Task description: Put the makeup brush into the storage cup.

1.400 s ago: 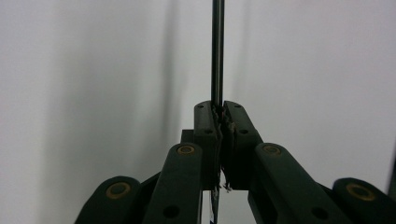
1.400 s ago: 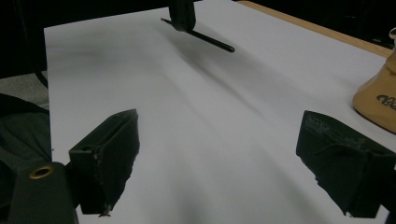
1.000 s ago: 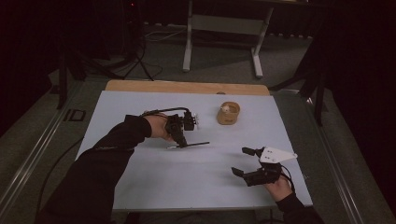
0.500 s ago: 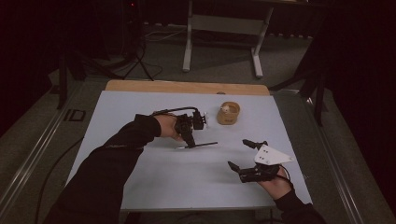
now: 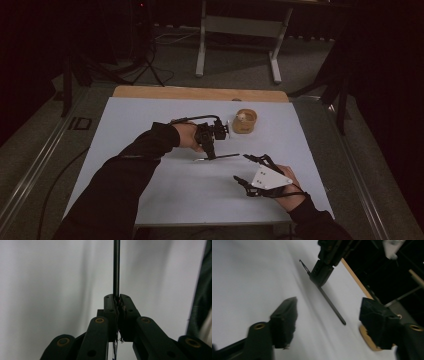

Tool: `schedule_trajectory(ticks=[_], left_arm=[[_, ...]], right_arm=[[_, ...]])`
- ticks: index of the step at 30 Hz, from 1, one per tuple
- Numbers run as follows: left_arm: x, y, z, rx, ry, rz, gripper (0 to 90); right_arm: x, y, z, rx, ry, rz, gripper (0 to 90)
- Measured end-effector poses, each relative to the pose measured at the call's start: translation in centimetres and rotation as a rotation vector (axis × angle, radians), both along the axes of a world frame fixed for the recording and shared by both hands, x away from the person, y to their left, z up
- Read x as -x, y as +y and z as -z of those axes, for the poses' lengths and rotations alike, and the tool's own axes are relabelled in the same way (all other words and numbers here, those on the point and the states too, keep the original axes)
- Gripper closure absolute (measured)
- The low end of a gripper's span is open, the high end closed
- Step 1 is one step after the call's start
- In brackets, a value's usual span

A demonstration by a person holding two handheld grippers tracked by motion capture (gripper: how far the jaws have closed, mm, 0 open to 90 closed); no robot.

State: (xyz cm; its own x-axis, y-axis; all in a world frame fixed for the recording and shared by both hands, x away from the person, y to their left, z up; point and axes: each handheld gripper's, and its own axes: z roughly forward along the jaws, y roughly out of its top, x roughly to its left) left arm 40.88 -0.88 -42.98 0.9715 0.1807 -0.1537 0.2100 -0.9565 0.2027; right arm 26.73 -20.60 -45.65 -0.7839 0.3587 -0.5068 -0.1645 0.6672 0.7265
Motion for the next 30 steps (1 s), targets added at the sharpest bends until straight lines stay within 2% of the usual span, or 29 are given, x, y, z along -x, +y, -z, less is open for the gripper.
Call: schedule_trajectory(ticks=[4, 6, 7, 8, 9, 13, 17, 19, 20, 21, 24, 27, 30], left_arm=[[0.1, -0.6, -0.1, 0.001, 0.01, -0.013, 85.4], [0.2, -0.8, -0.1, -0.012, -0.008, -0.001, 85.4], [0.2, -0.9, -0.1, -0.015, 0.011, -0.001, 85.4], [0.2, -0.9, -0.1, -0.015, 0.011, -0.001, 85.4], [0.3, -1.0, -0.1, -0.015, 0.004, 0.005, 85.4], [0.4, -1.3, 0.0, -0.015, 0.009, 0.001, 85.4], [0.4, -1.6, -0.1, -0.013, 0.022, 0.015, 85.5], [0.4, -1.6, -0.1, -0.01, 0.009, 0.019, 85.4], [0.4, -1.6, -0.1, -0.01, 0.009, 0.019, 85.4], [0.4, -1.9, -0.2, 0.001, 0.012, 0.018, 85.4], [0.5, -2.0, -0.3, -0.005, 0.022, 0.027, 85.4], [0.6, -2.1, -0.3, -0.012, 0.019, 0.036, 85.4], [0.7, -2.2, -0.3, -0.004, 0.034, 0.029, 85.4]], right_arm=[[0.1, 1.3, 0.5, 0.148, -0.086, 0.01, 42.2], [0.2, 1.9, 0.7, 0.189, -0.094, 0.005, 45.4], [0.2, 2.2, 0.9, 0.211, -0.11, 0.014, 47.5], [0.2, 2.2, 0.9, 0.211, -0.11, 0.014, 47.5], [0.3, 3.0, 1.2, 0.283, -0.163, 0.026, 50.5], [0.2, 3.8, 1.6, 0.366, -0.201, 0.026, 55.6], [0.3, 4.6, 2.0, 0.389, -0.245, 0.052, 60.1], [0.2, 4.8, 2.0, 0.392, -0.238, 0.053, 60.6], [0.1, 5.0, 2.0, 0.394, -0.22, 0.052, 60.6], [-0.1, 5.3, 2.0, 0.399, -0.204, 0.053, 65.1], [-0.2, 5.7, 2.2, 0.408, -0.196, 0.058, 65.7], [-0.3, 6.2, 2.5, 0.447, -0.226, 0.074, 66.6], [-0.5, 6.5, 2.9, 0.501, -0.264, 0.096, 69.1]])
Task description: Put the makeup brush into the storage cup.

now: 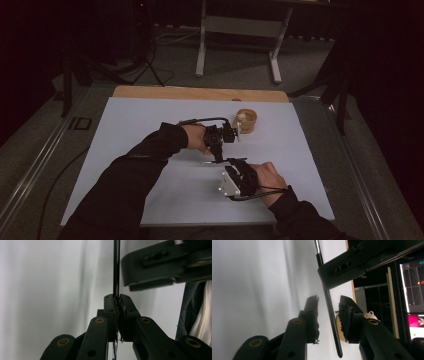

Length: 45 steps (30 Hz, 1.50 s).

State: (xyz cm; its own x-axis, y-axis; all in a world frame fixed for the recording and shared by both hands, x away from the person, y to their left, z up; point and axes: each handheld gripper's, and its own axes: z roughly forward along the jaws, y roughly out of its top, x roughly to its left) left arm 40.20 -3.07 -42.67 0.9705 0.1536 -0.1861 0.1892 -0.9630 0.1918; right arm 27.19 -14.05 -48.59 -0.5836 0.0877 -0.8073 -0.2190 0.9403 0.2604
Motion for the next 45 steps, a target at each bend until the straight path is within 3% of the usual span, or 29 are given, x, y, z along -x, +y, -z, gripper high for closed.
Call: schedule_trajectory(ticks=[4, 9, 11, 19, 21, 22, 23, 24, 25, 26, 27, 29, 30, 31, 32, 33, 35, 38, 41, 42, 44, 45], left_arm=[[0.0, -0.1, -0.1, 0.006, -0.006, 0.014, 85.4], [0.0, -0.2, -0.1, 0.01, 0.01, 0.009, 85.4], [-0.1, -0.2, 0.0, 0.006, 0.021, -0.002, 85.4], [-0.2, -0.1, 0.1, 0.03, 0.023, -0.022, 84.6], [-0.3, 0.2, -0.2, 0.076, -0.006, -0.019, 84.0], [-0.4, 0.3, -0.3, 0.092, -0.002, -0.026, 83.8], [-0.5, 0.5, -0.5, 0.122, -0.017, -0.023, 73.9], [-0.5, 0.9, -0.8, 0.16, -0.089, -0.031, 70.1], [-0.5, 0.9, -0.8, 0.16, -0.089, -0.031, 66.2], [-0.7, 1.2, -1.2, 0.194, -0.126, -0.057, 60.5], [-0.7, 1.4, -1.4, 0.203, -0.159, -0.063, 58.8], [-0.9, 1.9, -1.8, 0.225, -0.187, -0.09, 48.6], [-1.0, 2.2, -2.0, 0.24, -0.186, -0.121, 44.6], [-1.0, 2.2, -2.0, 0.24, -0.186, -0.121, 41.9], [-1.4, 3.0, -2.4, 0.283, -0.201, -0.167, 36.8], [-1.6, 3.5, -2.6, 0.302, -0.179, -0.157, 30.8], [-1.7, 4.3, -3.0, 0.351, -0.174, -0.161, 19.9], [-1.9, 5.1, -3.4, 0.39, -0.151, -0.181, 11.4], [-1.9, 6.3, -3.9, 0.429, -0.192, -0.201, 4.8], [-1.9, 7.2, -4.2, 0.486, -0.217, -0.232, 3.0], [-1.9, 7.7, -4.5, 0.501, -0.225, -0.243, 2.7], [-1.9, 8.2, -4.6, 0.541, -0.228, -0.264, 2.8]], right_arm=[[-0.3, 0.4, 0.2, 0.038, -0.007, 0.014, 72.7], [-0.3, 0.7, 0.5, 0.096, -0.049, 0.004, 80.8], [-0.3, 0.8, 0.6, 0.114, -0.047, 0.005, 84.0], [-0.5, 0.8, 0.6, 0.141, -0.043, 0.003, 85.5], [-0.6, 0.6, 0.5, 0.135, -0.044, 0.008, 85.6], [-0.7, 0.5, 0.4, 0.131, -0.041, 0.015, 85.7], [-0.8, 0.3, 0.3, 0.132, -0.031, 0.019, 85.8], [-0.9, 0.2, 0.2, 0.131, -0.027, 0.02, 85.7], [-0.9, 0.2, 0.2, 0.131, -0.027, 0.02, 85.7], [-1.1, 0.0, 0.1, 0.119, -0.012, 0.022, 85.7], [-1.1, -0.1, 0.0, 0.11, -0.007, 0.028, 85.7], [-1.3, -0.2, -0.1, 0.084, 0.02, 0.039, 85.7], [-1.3, -0.4, -0.2, 0.066, 0.019, 0.035, 85.8], [-1.3, -0.4, -0.2, 0.066, 0.019, 0.035, 85.8], [-1.4, -0.5, -0.4, 0.015, 0.066, 0.054, 85.7], [-1.5, -0.6, -0.6, 0.006, 0.077, 0.072, 85.7], [-1.6, -0.9, -0.9, -0.033, 0.112, 0.086, 85.8], [-1.6, -1.1, -1.0, -0.035, 0.122, 0.099, 85.8], [-1.6, -1.4, -1.1, -0.052, 0.151, 0.118, 85.8], [-1.6, -1.5, -1.1, -0.065, 0.157, 0.122, 85.8], [-1.7, -1.7, -1.2, -0.074, 0.17, 0.132, 85.8], [-1.7, -1.8, -1.2, -0.082, 0.179, 0.144, 85.8]])
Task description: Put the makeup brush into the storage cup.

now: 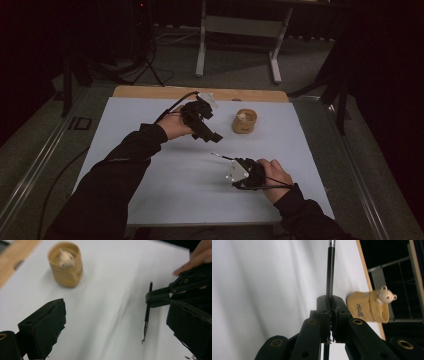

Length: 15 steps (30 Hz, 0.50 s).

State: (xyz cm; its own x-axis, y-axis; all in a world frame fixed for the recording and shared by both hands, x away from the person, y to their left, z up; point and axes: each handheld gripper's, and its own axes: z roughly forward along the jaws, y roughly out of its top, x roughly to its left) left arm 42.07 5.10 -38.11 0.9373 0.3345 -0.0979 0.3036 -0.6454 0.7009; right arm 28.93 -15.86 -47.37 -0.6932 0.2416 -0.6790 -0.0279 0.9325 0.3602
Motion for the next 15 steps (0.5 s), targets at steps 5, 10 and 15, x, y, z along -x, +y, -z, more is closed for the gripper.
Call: schedule_trajectory(ticks=[5, 10, 15], left_arm=[[0.6, 1.3, -0.3, 0.017, -0.044, -0.039, 2.8], [2.5, 3.7, 0.1, 0.149, -0.215, -0.123, 1.9], [3.8, 5.3, 1.3, 0.192, -0.248, -0.147, 1.9]], right_arm=[[-0.4, -0.7, -0.3, -0.066, 0.04, 0.055, 85.8], [-1.0, -1.9, -1.2, -0.171, 0.101, 0.117, 85.9], [-1.5, -2.7, -2.0, -0.281, 0.154, 0.159, 85.9]])
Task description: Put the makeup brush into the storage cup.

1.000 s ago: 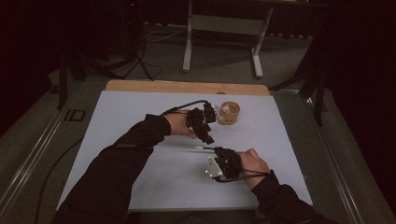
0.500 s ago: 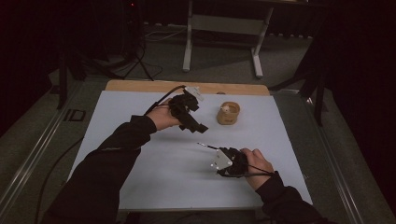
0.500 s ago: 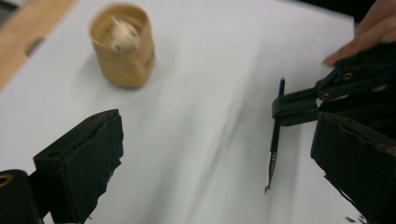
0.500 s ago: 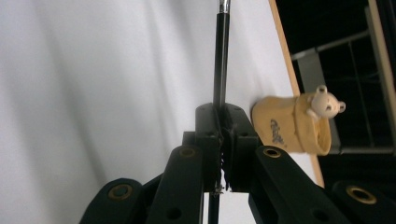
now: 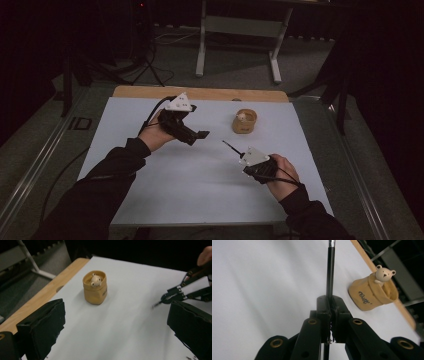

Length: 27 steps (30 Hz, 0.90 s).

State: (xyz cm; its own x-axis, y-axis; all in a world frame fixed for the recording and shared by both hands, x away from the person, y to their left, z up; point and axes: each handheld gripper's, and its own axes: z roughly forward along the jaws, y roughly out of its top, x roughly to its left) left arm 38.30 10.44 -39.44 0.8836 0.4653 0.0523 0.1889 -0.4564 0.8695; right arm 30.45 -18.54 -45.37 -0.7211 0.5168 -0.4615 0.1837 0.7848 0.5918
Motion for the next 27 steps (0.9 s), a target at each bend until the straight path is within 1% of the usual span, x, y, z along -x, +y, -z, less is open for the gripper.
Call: schedule_trajectory(ticks=[1, 2, 3, 4, 6, 8, 9, 11, 13, 14, 15, 16, 17, 18, 19, 20, 23, 26, 27], left_arm=[[0.2, 0.2, 0.2, 0.011, -0.001, 0.004, 1.9], [0.2, 0.2, 0.2, 0.011, -0.001, 0.004, 1.9], [0.2, 0.2, 0.2, 0.011, -0.001, 0.004, 1.9], [0.7, 0.7, 1.3, 0.013, 0.006, -0.012, 1.9], [1.0, 1.0, 1.8, 0.011, 0.019, -0.015, 1.9], [1.5, 1.2, 2.4, 0.026, 0.025, -0.021, 1.9], [1.7, 1.3, 2.7, 0.026, 0.035, -0.026, 1.9], [2.2, 1.6, 3.3, 0.048, 0.054, -0.03, 1.9], [2.8, 1.9, 4.0, 0.055, 0.066, -0.036, 1.9], [2.8, 1.9, 4.0, 0.055, 0.066, -0.036, 1.9], [3.4, 2.2, 4.7, 0.055, 0.073, -0.045, 1.9], [3.4, 2.2, 4.7, 0.055, 0.073, -0.045, 2.0], [4.0, 2.6, 5.3, 0.066, 0.076, -0.053, 2.0], [4.2, 2.8, 5.5, 0.071, 0.077, -0.059, 2.0], [4.2, 2.8, 5.5, 0.071, 0.077, -0.059, 2.0], [4.8, 3.3, 5.9, 0.076, 0.069, -0.073, 2.0], [5.5, 3.9, 6.4, 0.087, 0.056, -0.098, 2.0], [6.4, 4.3, 6.9, 0.094, 0.052, -0.111, 2.0], [6.6, 4.5, 7.1, 0.09, 0.051, -0.113, 2.0]], right_arm=[[-0.1, -0.2, -0.2, -0.025, 0.005, 0.013, 85.9], [-0.1, -0.2, -0.2, -0.025, 0.005, 0.013, 85.9], [-0.2, -0.3, -0.3, -0.038, 0.011, 0.018, 85.9], [-0.4, -0.5, -0.5, -0.076, 0.024, 0.037, 85.8], [-0.6, -0.6, -0.7, -0.105, 0.032, 0.05, 85.9], [-0.7, -0.8, -0.9, -0.135, 0.03, 0.057, 85.9], [-0.7, -0.9, -1.0, -0.149, 0.031, 0.064, 85.9], [-0.8, -1.1, -1.2, -0.179, 0.028, 0.072, 85.9], [-1.0, -1.4, -1.5, -0.216, 0.032, 0.085, 85.9], [-1.0, -1.4, -1.5, -0.216, 0.032, 0.085, 85.9], [-1.3, -1.8, -1.7, -0.268, 0.043, 0.097, 85.9], [-1.5, -2.1, -1.9, -0.291, 0.051, 0.103, 85.9], [-1.6, -2.3, -2.0, -0.312, 0.059, 0.11, 85.9], [-1.8, -2.5, -2.1, -0.325, 0.062, 0.113, 85.9], [-1.8, -2.5, -2.1, -0.325, 0.062, 0.113, 85.9], [-2.0, -2.8, -2.2, -0.337, 0.064, 0.126, 85.9], [-2.4, -3.3, -2.4, -0.372, 0.072, 0.141, 85.9], [-2.9, -3.6, -2.6, -0.418, 0.082, 0.158, 85.9], [-3.0, -3.7, -2.6, -0.433, 0.093, 0.171, 86.0]])
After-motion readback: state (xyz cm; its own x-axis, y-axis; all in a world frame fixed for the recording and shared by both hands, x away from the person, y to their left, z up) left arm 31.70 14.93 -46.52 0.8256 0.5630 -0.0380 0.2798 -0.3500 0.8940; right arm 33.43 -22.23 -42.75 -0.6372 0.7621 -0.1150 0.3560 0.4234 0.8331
